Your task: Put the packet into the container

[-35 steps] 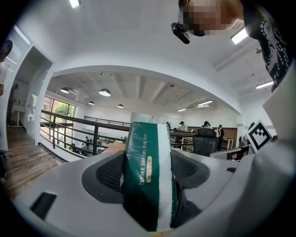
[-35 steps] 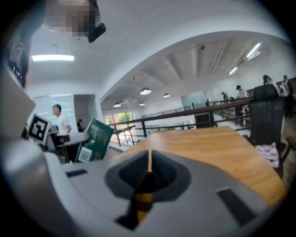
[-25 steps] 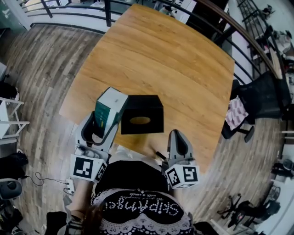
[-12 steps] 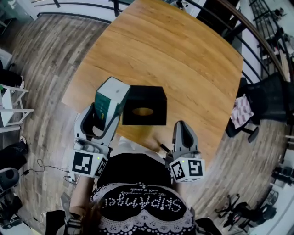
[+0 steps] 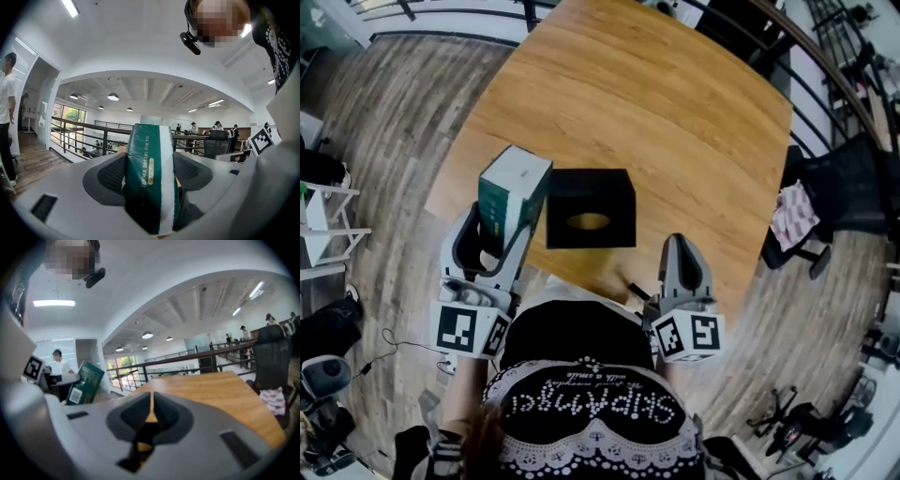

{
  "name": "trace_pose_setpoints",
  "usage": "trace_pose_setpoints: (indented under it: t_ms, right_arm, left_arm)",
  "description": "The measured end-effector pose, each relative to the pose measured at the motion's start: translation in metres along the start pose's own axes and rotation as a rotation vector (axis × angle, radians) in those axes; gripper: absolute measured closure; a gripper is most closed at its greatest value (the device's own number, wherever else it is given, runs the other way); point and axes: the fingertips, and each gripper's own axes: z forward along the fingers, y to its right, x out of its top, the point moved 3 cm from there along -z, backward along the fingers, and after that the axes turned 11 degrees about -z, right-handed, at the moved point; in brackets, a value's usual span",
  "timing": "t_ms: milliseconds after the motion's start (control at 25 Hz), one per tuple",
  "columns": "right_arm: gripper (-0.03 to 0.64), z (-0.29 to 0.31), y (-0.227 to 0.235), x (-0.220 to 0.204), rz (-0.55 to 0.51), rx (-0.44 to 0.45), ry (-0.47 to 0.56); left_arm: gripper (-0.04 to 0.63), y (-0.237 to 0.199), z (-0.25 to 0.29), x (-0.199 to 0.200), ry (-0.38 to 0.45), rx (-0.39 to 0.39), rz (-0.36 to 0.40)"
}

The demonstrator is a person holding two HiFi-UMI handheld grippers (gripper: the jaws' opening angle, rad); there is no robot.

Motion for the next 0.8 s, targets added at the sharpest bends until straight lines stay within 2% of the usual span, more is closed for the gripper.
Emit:
trace_pose_setpoints:
  t_ms: [160, 240, 480, 640, 800]
  right_arm:
    - [0.575, 0.000, 0.006, 0.000, 0.000, -0.009, 0.000]
    - [0.575, 0.000, 0.007, 0.000, 0.003, -0.012, 0.000]
    - [0.577, 0.001, 0.007, -0.003, 0.007, -0.004, 0.002]
    - [0.577, 0.000, 0.006, -0.003, 0.010, -0.004, 0.006]
    - [0.575, -0.005, 0.012, -0.004, 0.017, -0.025, 0.004]
  left_arm:
    - [0.252, -0.003, -0.005, 0.013, 0.001, -0.011, 0.010]
    - [0.253, -0.002, -0.005, 0.022, -0.028, -0.048, 0.047]
    - [0.253, 0.019, 0.013, 0.028, -0.182, -0.204, 0.186]
    - [0.253, 0.036, 0.031, 0.003, -0.326, -0.286, 0.227]
    - [0.253, 0.053, 0.048, -0.016, -0.375, -0.367, 0.225]
